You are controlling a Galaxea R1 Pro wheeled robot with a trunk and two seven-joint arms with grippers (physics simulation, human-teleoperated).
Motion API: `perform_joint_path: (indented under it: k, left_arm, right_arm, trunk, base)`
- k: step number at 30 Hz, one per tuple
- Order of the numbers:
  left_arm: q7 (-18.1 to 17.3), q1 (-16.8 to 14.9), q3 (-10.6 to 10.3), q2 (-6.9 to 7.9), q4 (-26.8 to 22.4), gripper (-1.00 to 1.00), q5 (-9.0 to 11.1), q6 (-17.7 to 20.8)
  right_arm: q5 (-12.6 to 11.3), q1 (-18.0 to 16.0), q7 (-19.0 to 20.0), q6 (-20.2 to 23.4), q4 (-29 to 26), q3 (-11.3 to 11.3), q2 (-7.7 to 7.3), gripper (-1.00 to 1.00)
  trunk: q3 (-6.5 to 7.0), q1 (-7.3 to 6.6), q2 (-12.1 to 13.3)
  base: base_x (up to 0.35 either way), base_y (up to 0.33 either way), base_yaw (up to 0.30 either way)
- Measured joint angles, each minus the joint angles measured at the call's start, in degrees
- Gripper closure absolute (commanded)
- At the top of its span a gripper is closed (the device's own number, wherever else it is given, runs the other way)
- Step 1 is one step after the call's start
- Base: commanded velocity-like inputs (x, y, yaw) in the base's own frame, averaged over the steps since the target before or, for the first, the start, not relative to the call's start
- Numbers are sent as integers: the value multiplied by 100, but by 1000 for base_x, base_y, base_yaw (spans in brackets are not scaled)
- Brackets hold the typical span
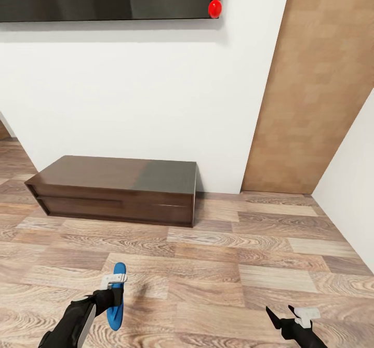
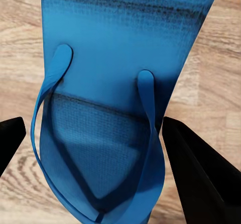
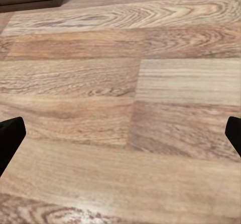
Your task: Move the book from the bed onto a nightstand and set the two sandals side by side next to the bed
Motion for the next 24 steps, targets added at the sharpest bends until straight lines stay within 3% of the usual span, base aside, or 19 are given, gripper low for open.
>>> perform_joint_path:
  k: [8,24]
  left_arm:
    - [0,0,0,0,0,100,0,0]
    - [0,0,0,0,-1,100,4,0]
  right_arm:
    - [1,0,1,0,0,8,0,-100]
    - [0,0,1,0,5,7,0,-100]
  trunk:
    - [0,0,0]
    - [354,-42,21]
  base:
    - [0,0,0]
    - [0,0,0]
